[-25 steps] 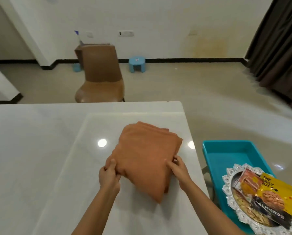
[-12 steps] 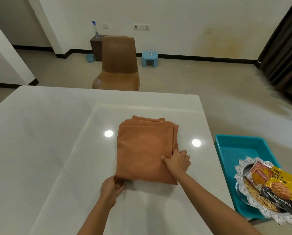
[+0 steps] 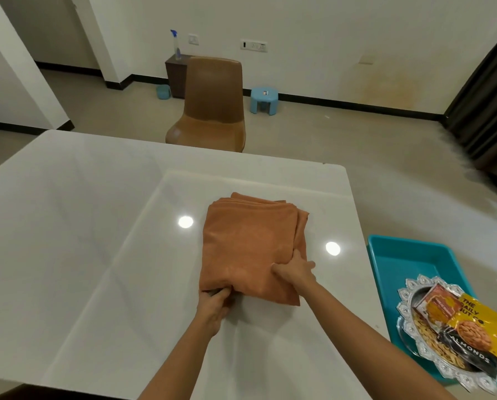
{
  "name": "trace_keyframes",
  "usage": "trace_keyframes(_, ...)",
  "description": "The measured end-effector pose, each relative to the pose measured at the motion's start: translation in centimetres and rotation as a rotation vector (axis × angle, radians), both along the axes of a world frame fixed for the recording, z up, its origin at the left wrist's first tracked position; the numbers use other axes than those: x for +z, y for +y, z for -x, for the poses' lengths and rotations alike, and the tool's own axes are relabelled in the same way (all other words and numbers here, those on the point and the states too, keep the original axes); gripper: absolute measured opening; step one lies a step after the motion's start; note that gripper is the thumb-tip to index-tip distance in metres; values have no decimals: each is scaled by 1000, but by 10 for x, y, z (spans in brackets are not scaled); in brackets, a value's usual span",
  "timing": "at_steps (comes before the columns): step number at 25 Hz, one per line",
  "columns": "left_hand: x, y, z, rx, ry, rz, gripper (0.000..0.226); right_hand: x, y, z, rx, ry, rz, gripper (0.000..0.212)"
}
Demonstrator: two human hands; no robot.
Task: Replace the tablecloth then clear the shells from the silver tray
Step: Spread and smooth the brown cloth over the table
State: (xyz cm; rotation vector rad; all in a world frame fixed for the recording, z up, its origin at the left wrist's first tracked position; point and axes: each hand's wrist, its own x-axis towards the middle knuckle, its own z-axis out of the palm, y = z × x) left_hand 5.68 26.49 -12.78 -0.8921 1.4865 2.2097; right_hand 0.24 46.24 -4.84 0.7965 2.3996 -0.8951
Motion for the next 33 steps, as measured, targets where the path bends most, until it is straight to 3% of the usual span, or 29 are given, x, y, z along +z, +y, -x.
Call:
trace_keyframes(2, 0, 10, -1, 37, -2, -38, 51, 5, -1, -2, 78, -135, -10, 90)
trace_keyframes(4, 1, 15, -5, 20, 0, -69, 55, 13, 0, 2, 222, -165, -111, 84)
trace_keyframes(8, 6, 20, -11, 3, 1, -42, 61, 54, -17, 21, 247, 32, -94, 44)
trace_keyframes(10, 7, 26, -14, 24, -34, -63, 51, 68, -33, 31, 135, 139, -33, 46)
trace_keyframes(12, 11, 36, -19, 18, -91, -141, 44, 68, -42, 39, -71, 210, 268, 65)
trace_keyframes(14, 15, 47, -22, -10, -104, -173, 46, 63, -44, 41, -290, 144, 627, 78)
trace_keyframes(16, 18, 60, -19, -3, -84, -163, 44, 63, -41, 33, -517, 58, 948, 45)
trace_keyframes(17, 22, 66, -15, 27, -77, -160, 44, 62, -40, 28, -564, 44, 1043, 22)
trace_keyframes(18, 24, 70, -9, 82, -86, -156, 44, 65, -40, 24, -556, 59, 1107, 13)
trace_keyframes(20, 25, 72, 5, 224, -159, -106, 43, 71, -38, 22, -483, 130, 1182, 27)
trace_keyframes(24, 19, 31, 23, 349, -214, 176, 31, 97, -15, 36, -350, 300, 1270, 30)
trace_keyframes(25, 23, 14, 27, 361, -199, 293, 24, 100, -2, 44, -308, 313, 1274, 41)
trace_keyframes(28, 50, -43, 48, 233, 54, 919, 27, 105, 26, 66, -152, 323, 1151, 73)
trace_keyframes(31, 94, -90, 74, -25, 404, 1411, 33, 120, 25, 81, -237, 449, 1212, 54)
trace_keyframes(33, 125, -115, 95, -71, 553, 1524, 30, 136, 19, 96, -227, 519, 1132, 35)
